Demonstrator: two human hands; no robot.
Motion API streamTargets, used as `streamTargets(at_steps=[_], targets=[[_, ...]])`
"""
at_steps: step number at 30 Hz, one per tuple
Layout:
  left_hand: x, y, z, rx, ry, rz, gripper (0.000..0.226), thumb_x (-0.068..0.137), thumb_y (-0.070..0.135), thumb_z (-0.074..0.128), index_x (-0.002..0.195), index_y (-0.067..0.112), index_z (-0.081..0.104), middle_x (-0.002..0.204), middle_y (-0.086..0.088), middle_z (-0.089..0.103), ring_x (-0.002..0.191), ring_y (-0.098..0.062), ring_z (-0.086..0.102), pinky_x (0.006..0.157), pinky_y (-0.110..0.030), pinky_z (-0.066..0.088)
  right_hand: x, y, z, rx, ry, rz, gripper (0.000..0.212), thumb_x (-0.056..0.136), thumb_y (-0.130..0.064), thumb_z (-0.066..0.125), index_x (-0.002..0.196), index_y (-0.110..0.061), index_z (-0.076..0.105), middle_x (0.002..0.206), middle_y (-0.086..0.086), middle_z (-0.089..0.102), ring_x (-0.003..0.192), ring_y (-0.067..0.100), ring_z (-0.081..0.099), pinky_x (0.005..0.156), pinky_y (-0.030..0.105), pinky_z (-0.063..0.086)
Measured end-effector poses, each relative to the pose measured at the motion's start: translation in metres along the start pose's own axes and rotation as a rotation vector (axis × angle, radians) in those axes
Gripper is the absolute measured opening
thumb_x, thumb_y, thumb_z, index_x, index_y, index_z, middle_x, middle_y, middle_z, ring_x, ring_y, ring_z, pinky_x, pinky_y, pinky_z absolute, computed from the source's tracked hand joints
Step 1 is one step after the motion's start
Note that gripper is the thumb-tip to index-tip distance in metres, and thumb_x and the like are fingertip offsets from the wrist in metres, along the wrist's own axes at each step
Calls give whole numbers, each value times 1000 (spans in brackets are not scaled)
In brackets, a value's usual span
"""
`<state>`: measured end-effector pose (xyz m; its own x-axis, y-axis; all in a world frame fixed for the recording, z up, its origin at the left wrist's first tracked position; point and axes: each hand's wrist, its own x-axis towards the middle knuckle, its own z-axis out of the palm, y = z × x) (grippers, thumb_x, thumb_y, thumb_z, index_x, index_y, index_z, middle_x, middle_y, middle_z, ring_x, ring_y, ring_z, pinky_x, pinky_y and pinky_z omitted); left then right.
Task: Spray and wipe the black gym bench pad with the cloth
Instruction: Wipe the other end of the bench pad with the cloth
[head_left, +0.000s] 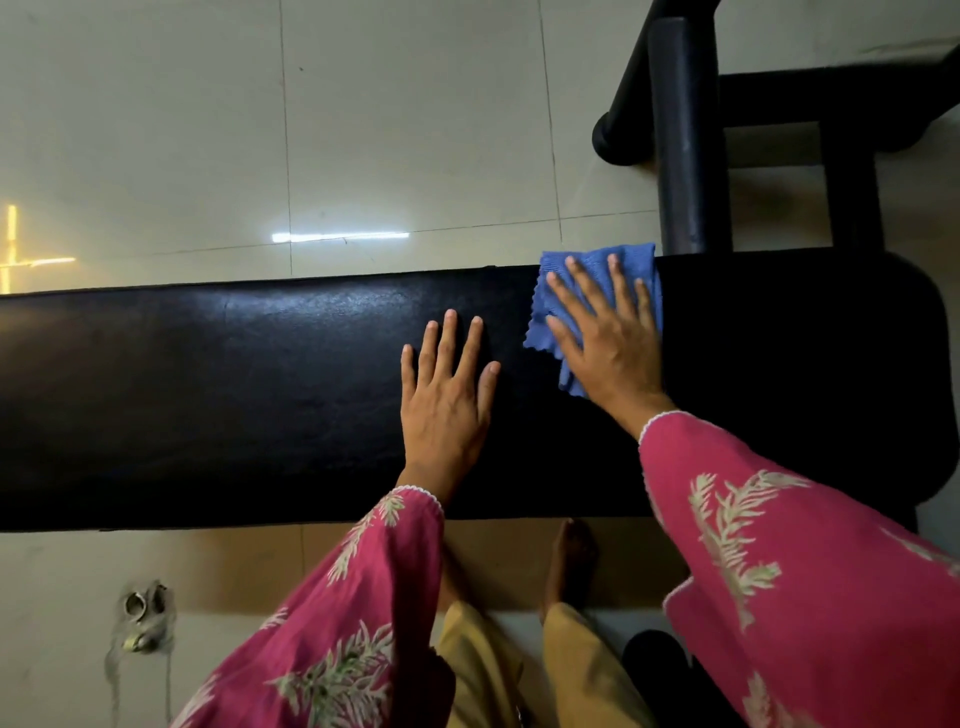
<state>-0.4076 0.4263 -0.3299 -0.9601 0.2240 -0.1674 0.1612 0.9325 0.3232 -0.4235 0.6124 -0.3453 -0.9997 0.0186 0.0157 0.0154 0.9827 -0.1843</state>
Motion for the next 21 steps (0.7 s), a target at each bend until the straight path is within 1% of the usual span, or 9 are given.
streamTargets(at_steps=[4, 5, 8, 9, 13, 14, 17, 18, 21], targets=[[-1, 12, -3, 2, -10, 54, 56, 94, 46, 22, 142, 21, 35, 150, -7, 32, 140, -25, 23, 113, -41, 5, -4, 13, -2, 42, 109, 339, 47, 94, -40, 34, 136, -23, 45, 145, 2, 41, 135, 37, 29, 108, 52, 21], [-1, 18, -2, 2, -17, 92, 55, 94, 45, 23, 142, 21, 36, 149, -7, 34, 139, -25, 25, 113, -40, 5, -11, 11, -1, 18, 118, 295, 46, 94, -39, 35, 136, -22, 45, 144, 2, 42, 135, 37, 31, 108, 52, 22], [-1, 34, 2, -7, -49, 170, 54, 95, 44, 24, 142, 21, 36, 149, -6, 34, 139, -24, 26, 113, -37, 3, -27, 30, -3, -40, 73, -22, 47, 94, -39, 34, 136, -22, 44, 143, 2, 43, 134, 35, 33, 106, 51, 28], [-1, 39, 3, -7, -57, 176, 55, 94, 45, 23, 142, 21, 36, 150, -6, 33, 140, -24, 25, 113, -37, 3, -26, 41, -6, -47, 66, -41, 47, 95, -39, 32, 136, -22, 44, 143, 1, 43, 134, 34, 33, 106, 51, 29], [1, 48, 9, -9, -85, 133, 60, 92, 48, 15, 144, 22, 31, 153, -6, 25, 142, -23, 17, 114, -38, 1, -24, 34, -7, 32, 144, 318, 45, 94, -38, 38, 135, -22, 46, 143, 2, 43, 134, 35, 32, 107, 50, 25], [1, 50, 10, -8, -79, 128, 60, 92, 48, 15, 144, 22, 31, 153, -6, 25, 142, -23, 16, 114, -38, 1, -26, 27, -7, 32, 132, 289, 46, 93, -38, 37, 135, -22, 46, 143, 2, 43, 134, 35, 33, 107, 50, 25], [0, 51, 12, 5, -80, 135, 61, 92, 49, 15, 144, 22, 29, 154, -6, 23, 143, -23, 14, 113, -37, -1, -33, 45, -9, -23, 33, -19, 49, 94, -42, 32, 137, -22, 43, 145, 1, 41, 135, 33, 32, 106, 52, 27], [0, 51, 11, 13, -85, 137, 62, 91, 49, 13, 145, 22, 27, 154, -6, 21, 143, -23, 13, 113, -36, -2, -33, 56, -12, -36, 21, -28, 50, 93, -44, 31, 138, -23, 42, 145, 0, 40, 136, 32, 31, 106, 54, 26], [0, 52, 11, 26, -92, 142, 64, 91, 50, 10, 146, 22, 24, 155, -6, 19, 143, -23, 10, 113, -36, -3, -30, 59, -16, 7, 71, 284, 51, 92, -46, 35, 138, -26, 41, 147, -1, 37, 138, 30, 25, 106, 59, 16]])
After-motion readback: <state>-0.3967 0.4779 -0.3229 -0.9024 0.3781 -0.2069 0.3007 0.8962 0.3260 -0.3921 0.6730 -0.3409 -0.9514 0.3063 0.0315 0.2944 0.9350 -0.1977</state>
